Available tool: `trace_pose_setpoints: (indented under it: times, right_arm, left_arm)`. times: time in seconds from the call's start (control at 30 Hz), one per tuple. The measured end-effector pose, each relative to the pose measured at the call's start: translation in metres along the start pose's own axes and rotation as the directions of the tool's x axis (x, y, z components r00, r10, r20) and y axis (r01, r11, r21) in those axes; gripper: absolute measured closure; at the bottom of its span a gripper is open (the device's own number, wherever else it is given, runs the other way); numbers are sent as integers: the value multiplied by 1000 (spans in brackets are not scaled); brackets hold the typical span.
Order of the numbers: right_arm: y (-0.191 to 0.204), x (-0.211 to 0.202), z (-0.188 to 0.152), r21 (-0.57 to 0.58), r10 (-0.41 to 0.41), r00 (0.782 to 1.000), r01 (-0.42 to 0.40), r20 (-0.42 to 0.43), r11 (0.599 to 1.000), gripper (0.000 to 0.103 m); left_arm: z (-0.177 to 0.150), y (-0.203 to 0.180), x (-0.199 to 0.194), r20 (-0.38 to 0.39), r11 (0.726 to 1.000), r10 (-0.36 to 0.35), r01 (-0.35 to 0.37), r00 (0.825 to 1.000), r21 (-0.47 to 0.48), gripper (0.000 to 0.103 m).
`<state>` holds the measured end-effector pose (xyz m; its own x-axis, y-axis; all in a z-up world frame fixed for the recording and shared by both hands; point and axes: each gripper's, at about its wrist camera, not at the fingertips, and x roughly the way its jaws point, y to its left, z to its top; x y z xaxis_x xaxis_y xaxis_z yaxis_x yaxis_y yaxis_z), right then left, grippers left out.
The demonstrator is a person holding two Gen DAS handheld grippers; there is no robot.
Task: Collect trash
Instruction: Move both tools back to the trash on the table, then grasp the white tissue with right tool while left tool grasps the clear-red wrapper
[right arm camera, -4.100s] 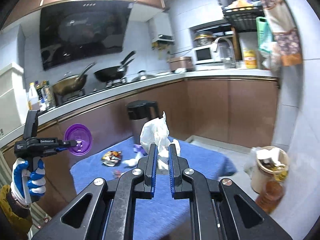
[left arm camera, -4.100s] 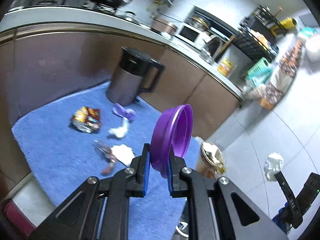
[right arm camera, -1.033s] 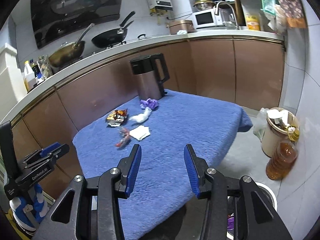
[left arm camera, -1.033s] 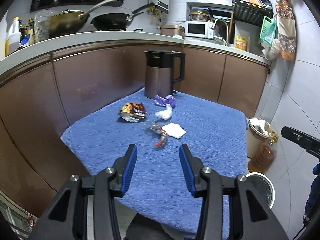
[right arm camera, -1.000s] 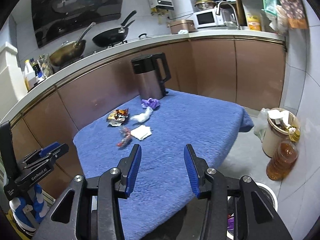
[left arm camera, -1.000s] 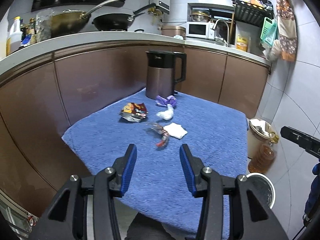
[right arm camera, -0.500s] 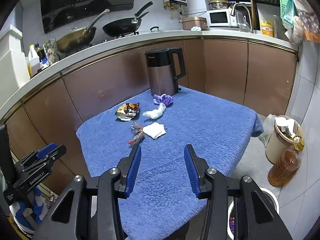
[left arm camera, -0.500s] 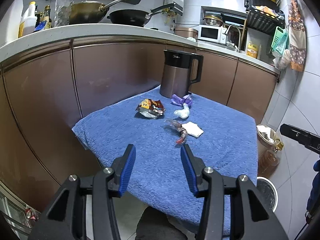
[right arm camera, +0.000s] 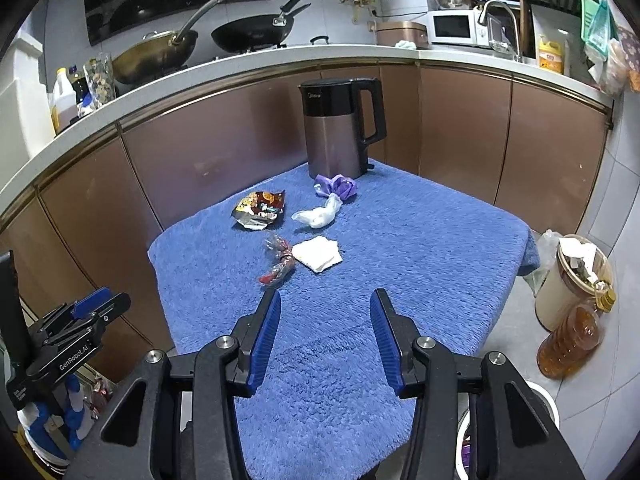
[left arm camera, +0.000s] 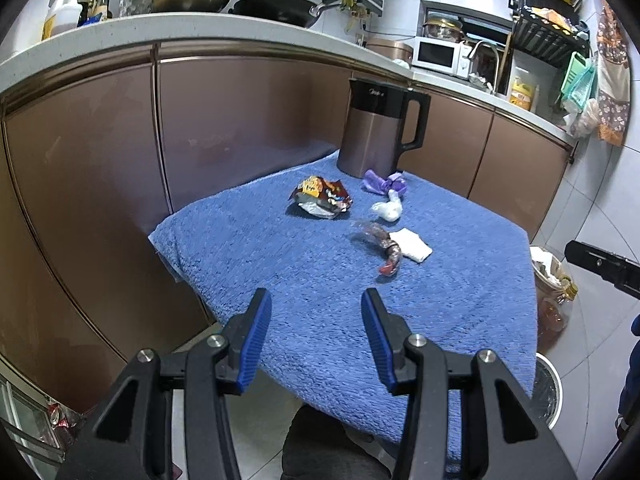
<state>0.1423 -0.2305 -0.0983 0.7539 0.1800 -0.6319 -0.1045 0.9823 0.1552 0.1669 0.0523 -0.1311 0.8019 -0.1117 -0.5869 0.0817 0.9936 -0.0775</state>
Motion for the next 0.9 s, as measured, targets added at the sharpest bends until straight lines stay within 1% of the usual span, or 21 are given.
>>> trace_pose_setpoints:
  times: [0.2,0.33,0.5,0.6,0.67,0.77,0.83,0.9]
  right_arm:
    - [1,27,9,-16,2,999,-2,-32,1000,57]
    - [-2,51,20,-25,9,999,-10,-49,1000,57]
    - [-5,90,36,-28,33,997,-35,-64,999,57]
    - [-4,119,48,-30,58,996,-61,-73,998,57]
    - [-4,142,56,-28,79,993,-82,-82,996,57]
    - [-6,177,69,-16,101,991,-103,-94,995,54]
    - [-9,198,76,-4,106,989,-107,-99,994,54]
    - [-13,213,80,5,115,988,-115,-102,993,54]
  left_arm:
    - [-2,8,28,-47,1000,9,-9,999,-8,58]
    - [0,17,56,-84,1000,12,-13,996,-11,58]
    - [11,22,89,-106,1000,23,-22,994,5,53]
    - [24,25,113,-118,1000,9,-8,993,12,53]
    - [39,28,134,-122,1000,-6,7,993,7,52]
    - [61,33,162,-121,1000,-26,25,992,-16,51]
    - [76,38,181,-119,999,-17,13,993,-33,50]
    - [83,41,193,-124,998,-35,27,992,-61,49]
